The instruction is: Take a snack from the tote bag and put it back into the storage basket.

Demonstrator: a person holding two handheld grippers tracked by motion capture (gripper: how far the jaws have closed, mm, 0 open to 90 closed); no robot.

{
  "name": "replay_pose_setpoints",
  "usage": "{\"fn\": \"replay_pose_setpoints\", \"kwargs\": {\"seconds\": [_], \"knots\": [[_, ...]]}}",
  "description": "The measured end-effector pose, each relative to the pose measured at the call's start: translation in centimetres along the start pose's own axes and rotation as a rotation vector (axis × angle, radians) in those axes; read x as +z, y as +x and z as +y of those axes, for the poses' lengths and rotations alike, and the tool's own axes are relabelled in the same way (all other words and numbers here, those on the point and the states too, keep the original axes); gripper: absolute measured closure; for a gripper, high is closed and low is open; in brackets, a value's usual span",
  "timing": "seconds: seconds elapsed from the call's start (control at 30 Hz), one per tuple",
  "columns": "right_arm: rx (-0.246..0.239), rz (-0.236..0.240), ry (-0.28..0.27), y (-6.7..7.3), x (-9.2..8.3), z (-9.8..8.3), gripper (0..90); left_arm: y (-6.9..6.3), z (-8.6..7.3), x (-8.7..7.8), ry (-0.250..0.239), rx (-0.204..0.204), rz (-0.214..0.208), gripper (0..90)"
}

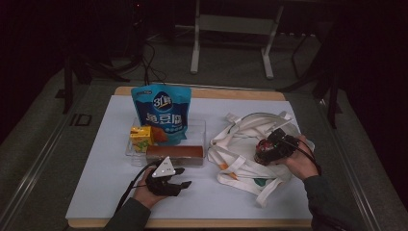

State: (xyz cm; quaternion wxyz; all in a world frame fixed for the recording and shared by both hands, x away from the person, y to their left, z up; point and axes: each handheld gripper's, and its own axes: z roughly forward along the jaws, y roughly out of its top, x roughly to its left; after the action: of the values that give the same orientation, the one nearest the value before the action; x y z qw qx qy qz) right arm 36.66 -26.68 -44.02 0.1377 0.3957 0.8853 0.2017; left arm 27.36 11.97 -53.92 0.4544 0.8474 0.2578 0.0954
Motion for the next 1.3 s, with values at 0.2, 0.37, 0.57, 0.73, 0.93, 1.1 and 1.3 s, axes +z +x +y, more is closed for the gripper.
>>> {"fn": "replay_pose_setpoints", "kwargs": {"seconds": [0.2,0.37,0.57,0.73,0.93,1.1,1.3], "knots": [[-0.013,0.002,-0.005,0.2,-0.4,0.4,25.5,0.0,0.0,0.0,0.000,-0.001,0.000,43.8],[-0.024,0.003,-0.012,0.5,-0.9,0.8,25.6,0.0,0.0,0.0,0.000,-0.001,0.000,43.9],[-0.038,0.005,-0.022,0.7,-1.4,1.1,25.6,0.0,0.0,0.0,0.000,0.002,0.001,43.8],[-0.049,0.009,-0.024,0.9,-1.6,1.5,25.6,0.0,0.0,0.0,0.000,0.000,0.000,43.8],[-0.058,0.013,-0.034,1.2,-2.1,1.9,25.6,0.0,0.0,0.0,0.000,-0.001,-0.001,43.8],[-0.071,0.017,-0.043,1.6,-2.4,2.2,25.6,0.0,0.0,0.0,0.000,0.000,0.000,43.9],[-0.081,0.021,-0.048,1.8,-2.7,2.6,25.6,0.0,0.0,0.0,-0.001,0.000,0.000,43.8]]}}
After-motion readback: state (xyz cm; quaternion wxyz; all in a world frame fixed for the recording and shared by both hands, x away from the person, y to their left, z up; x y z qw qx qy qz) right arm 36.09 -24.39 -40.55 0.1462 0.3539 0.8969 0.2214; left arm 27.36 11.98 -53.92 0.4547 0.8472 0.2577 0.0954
